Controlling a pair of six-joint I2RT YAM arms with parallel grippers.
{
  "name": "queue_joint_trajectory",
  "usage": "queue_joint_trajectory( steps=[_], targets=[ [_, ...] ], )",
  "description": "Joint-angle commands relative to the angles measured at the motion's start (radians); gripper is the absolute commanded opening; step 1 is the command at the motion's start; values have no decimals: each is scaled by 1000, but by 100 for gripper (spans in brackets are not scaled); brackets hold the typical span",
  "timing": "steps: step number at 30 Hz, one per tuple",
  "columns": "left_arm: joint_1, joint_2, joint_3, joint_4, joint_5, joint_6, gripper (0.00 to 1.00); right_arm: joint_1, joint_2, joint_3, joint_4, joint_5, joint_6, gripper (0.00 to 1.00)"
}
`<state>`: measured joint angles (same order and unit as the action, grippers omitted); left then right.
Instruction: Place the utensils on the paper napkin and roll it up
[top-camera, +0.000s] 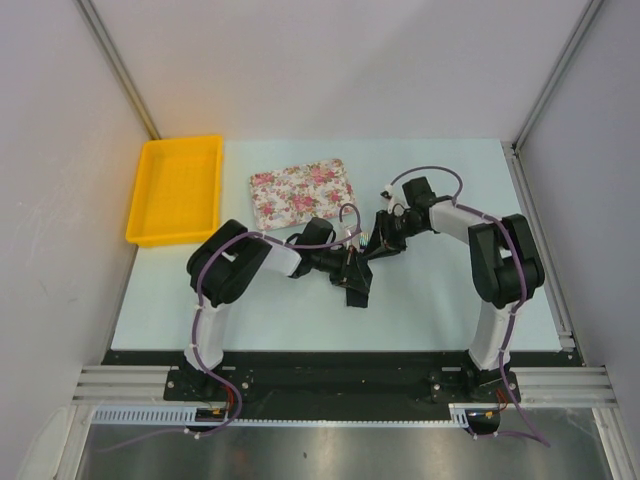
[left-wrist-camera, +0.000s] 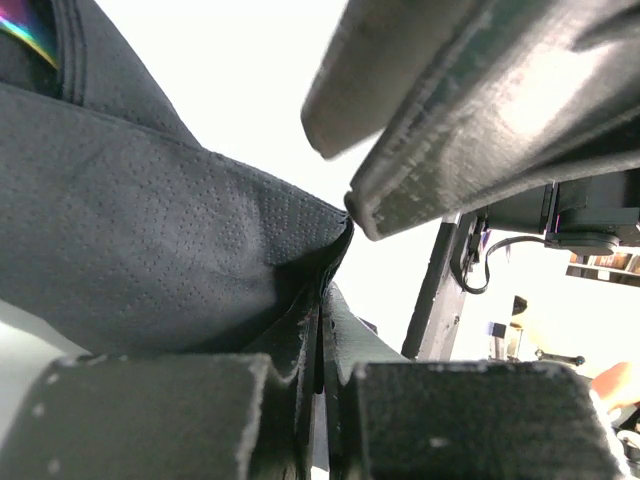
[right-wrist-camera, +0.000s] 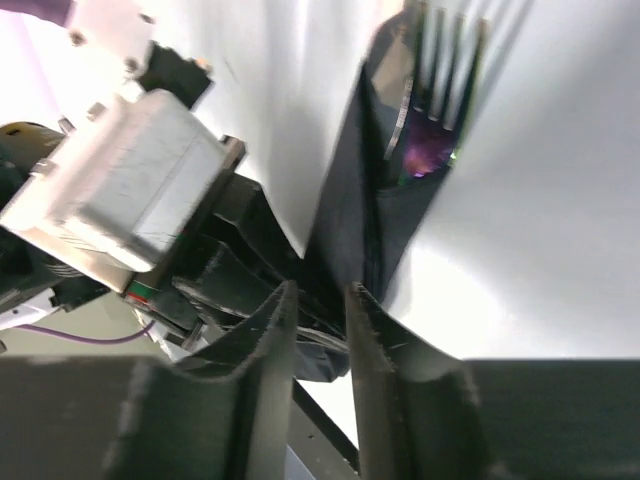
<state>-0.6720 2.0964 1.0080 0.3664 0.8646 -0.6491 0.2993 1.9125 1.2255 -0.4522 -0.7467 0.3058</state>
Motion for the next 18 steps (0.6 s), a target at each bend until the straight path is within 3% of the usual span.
queue_joint_trajectory(
  steps=[1,13,18],
  targets=[
    [-17,56,-20,-123,-65,51,5,-5,-17,-18,-33,-2,-11,34],
    [-17,44,-22,-123,-58,57,10,14,46,-49,0,29,-39,36],
    [-17,5,-31,-97,-52,40,12,6,77,-67,12,61,-62,22]
  ],
)
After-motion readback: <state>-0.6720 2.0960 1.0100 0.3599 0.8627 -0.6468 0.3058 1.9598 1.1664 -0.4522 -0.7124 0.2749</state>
